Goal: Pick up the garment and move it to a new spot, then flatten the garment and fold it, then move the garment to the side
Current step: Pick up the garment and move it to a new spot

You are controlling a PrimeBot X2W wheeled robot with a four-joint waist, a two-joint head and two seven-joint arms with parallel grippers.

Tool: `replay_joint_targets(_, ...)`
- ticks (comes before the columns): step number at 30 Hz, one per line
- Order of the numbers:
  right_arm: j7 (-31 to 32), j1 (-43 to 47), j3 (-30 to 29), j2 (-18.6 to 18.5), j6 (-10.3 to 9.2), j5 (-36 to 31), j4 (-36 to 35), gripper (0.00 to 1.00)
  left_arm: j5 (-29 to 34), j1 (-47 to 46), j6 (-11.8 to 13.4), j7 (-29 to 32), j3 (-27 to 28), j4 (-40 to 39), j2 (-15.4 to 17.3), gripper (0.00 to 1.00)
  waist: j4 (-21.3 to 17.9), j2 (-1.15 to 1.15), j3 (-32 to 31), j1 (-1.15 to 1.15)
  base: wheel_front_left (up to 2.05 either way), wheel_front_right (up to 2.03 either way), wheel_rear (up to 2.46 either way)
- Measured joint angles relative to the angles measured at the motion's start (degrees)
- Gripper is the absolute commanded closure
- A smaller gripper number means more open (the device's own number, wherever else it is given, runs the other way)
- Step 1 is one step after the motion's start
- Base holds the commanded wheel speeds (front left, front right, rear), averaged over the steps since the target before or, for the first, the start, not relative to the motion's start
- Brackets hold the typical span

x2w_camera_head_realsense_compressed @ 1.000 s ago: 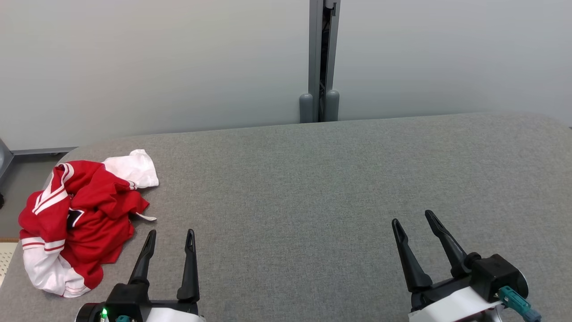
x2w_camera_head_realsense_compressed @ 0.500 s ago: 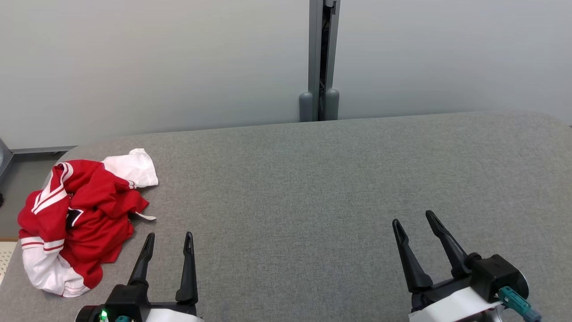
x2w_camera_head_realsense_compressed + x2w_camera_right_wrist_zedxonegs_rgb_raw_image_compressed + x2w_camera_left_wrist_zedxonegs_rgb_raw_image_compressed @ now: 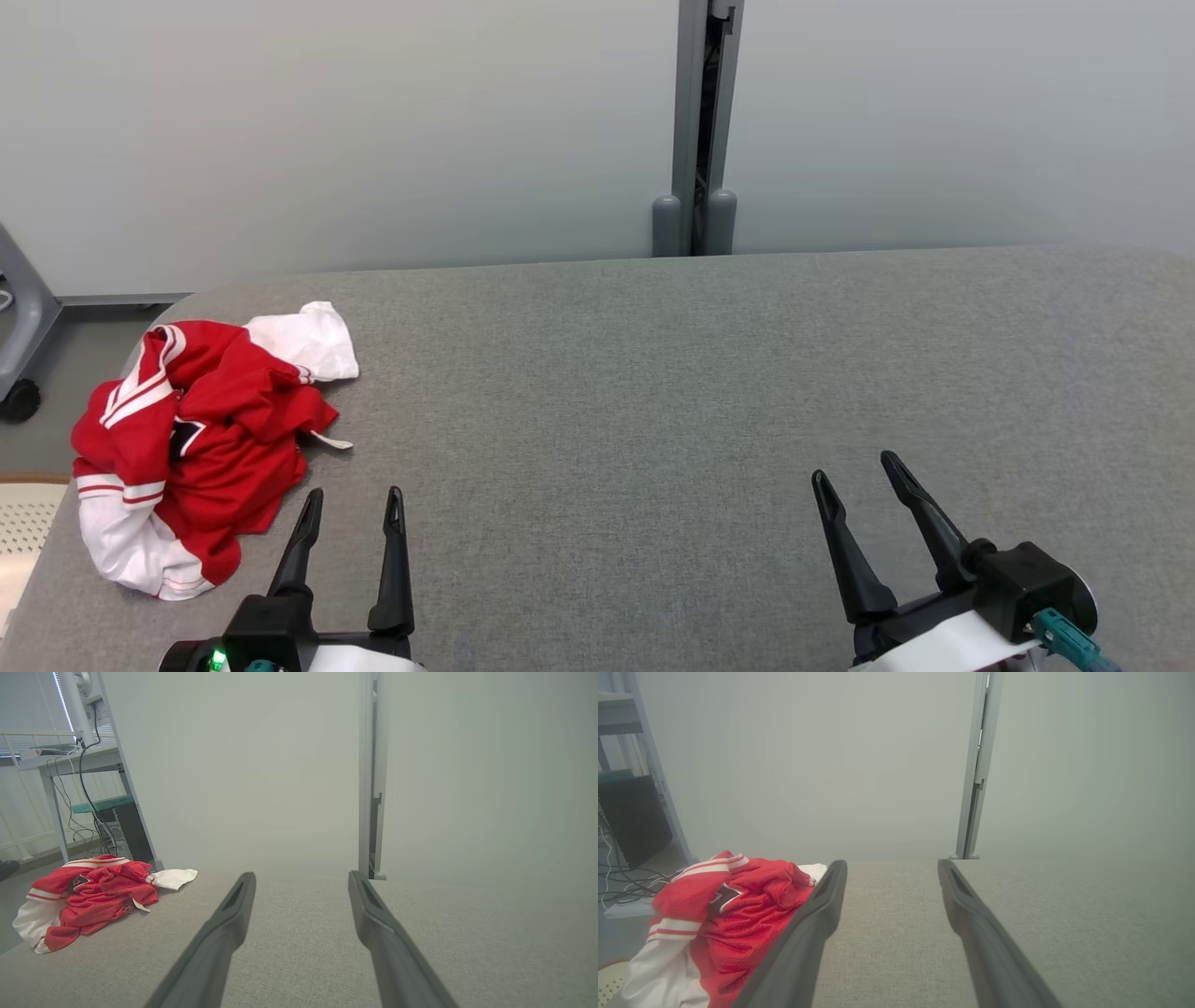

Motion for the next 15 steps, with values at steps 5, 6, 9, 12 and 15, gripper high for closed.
replay_joint_targets(5,0.0,0.1,1.1,0.0,0.0,0.1,-0.1,0.0,0.0,0.1,0.4,0.0,0.4,-0.3,0.0,0.0,2.1,0.0,0.0,0.0,0.0,0.0,0.0)
replay_joint_targets(6,0.0,0.1,1.2,0.0,0.0,0.1,-0.1,0.0,0.1,0.1,0.5,0.0,0.4,-0.3,0.0,0.0,2.5,0.0,0.1,0.0,0.0,0.0,0.0)
replay_joint_targets(9,-0.1,0.3,1.7,0.0,0.0,0.1,-0.2,0.0,0.2,0.1,0.7,0.0,0.6,-0.5,0.0,0.0,3.9,0.0,0.0,0.0,0.0,0.0,0.0)
replay_joint_targets(12,-0.1,0.3,2.2,0.0,0.0,0.1,-0.3,0.0,0.5,0.2,0.7,0.0,1.0,-0.6,0.0,0.0,5.5,0.0,0.0,0.0,0.0,0.0,0.0)
replay_joint_targets(15,-0.1,0.4,2.3,0.0,0.0,0.1,-0.4,0.0,0.5,0.3,0.8,0.0,1.1,-1.0,0.0,0.0,7.1,0.0,-0.1,0.0,0.0,0.0,0.0)
